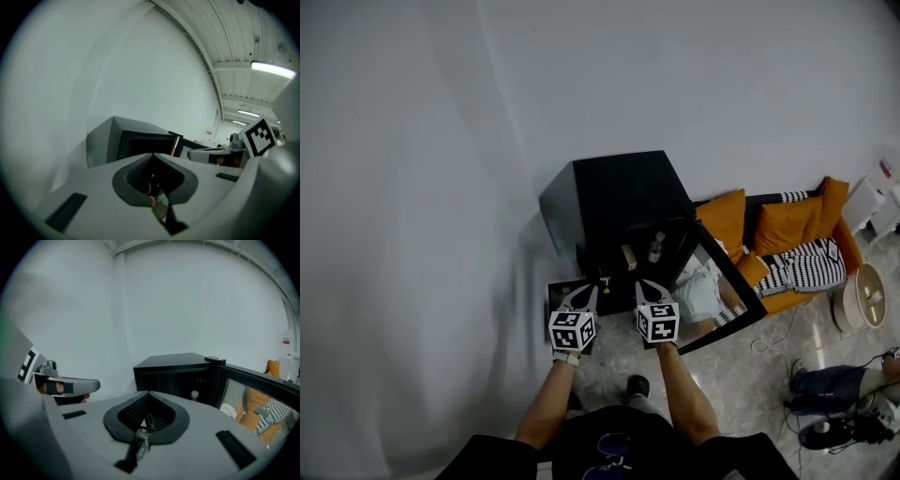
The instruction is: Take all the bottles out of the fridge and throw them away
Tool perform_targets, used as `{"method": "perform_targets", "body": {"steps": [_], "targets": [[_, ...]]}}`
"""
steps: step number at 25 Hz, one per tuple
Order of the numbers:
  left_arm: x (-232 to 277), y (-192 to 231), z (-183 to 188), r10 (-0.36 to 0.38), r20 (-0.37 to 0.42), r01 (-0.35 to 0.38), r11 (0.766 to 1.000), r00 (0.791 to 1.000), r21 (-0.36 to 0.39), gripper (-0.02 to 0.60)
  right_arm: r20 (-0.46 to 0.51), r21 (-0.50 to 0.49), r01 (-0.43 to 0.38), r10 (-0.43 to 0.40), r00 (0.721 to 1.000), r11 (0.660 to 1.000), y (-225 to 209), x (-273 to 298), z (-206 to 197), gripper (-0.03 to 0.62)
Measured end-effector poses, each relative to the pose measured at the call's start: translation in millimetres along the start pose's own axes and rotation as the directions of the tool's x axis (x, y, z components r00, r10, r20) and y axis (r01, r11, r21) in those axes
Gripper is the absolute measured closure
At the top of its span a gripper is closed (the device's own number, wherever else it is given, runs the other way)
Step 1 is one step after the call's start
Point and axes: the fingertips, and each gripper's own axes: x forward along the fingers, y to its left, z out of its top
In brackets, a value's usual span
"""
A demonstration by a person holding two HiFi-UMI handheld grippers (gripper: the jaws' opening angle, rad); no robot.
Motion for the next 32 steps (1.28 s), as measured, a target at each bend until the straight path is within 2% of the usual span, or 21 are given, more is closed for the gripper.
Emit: {"method": "perform_targets", "body": {"steps": [18, 32], "targets": [[20, -30, -8, -0.070, -0.054, 0.073, 0.996, 0.996, 0.051, 0.580, -0.011, 0.046, 0.051, -0.051, 0.999, 0.998, -37, -25, -15, 0.586], [45, -32, -29, -0.104, -0.095, 0.113, 0.990, 0.990, 0.088, 0.580, -0.076, 0.054, 0.059, -0.055, 0.996, 0.997, -57, -10, -50, 0.586]]}}
